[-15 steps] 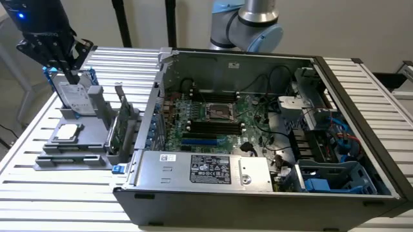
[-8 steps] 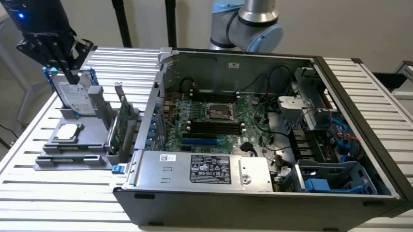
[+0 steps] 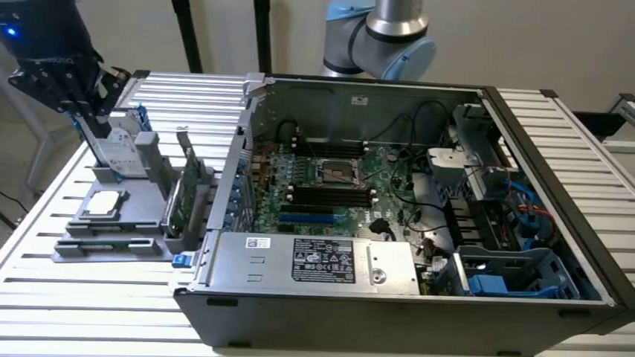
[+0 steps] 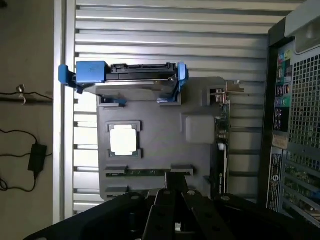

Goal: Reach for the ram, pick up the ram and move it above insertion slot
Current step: 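Reach for the ram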

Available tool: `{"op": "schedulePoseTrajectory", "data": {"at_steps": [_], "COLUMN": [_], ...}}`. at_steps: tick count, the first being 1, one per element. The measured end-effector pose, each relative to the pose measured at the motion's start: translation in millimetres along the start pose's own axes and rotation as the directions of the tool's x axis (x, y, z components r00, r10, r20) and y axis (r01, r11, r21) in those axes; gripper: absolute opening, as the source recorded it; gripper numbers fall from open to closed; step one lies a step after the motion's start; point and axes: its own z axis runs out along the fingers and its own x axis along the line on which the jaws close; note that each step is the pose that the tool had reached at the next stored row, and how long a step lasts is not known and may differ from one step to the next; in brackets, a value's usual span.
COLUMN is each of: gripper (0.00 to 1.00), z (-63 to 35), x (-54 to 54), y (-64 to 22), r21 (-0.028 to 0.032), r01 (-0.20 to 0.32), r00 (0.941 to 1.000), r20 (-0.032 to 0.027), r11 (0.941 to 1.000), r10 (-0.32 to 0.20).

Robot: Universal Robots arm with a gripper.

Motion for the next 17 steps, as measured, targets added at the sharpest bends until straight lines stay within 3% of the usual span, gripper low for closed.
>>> {"op": "schedulePoseTrajectory", "data": {"at_steps": [6, 14, 17], "gripper": [0.11, 0.11, 0.11], "z": [1.1, 4.4, 4.5], "x": [8.7, 10.7, 10.8], "y": [-26.0, -65.2, -68.7], "r21": [-0.0001, -0.0002, 0.0000], "r01": [0.000, 0.000, 0.000], "r00": [1.0000, 1.0000, 1.0000], "r20": [0.0001, 0.0001, 0.0000], "r11": [1.0000, 1.0000, 1.0000], "r10": [0.000, 0.000, 0.000]}}
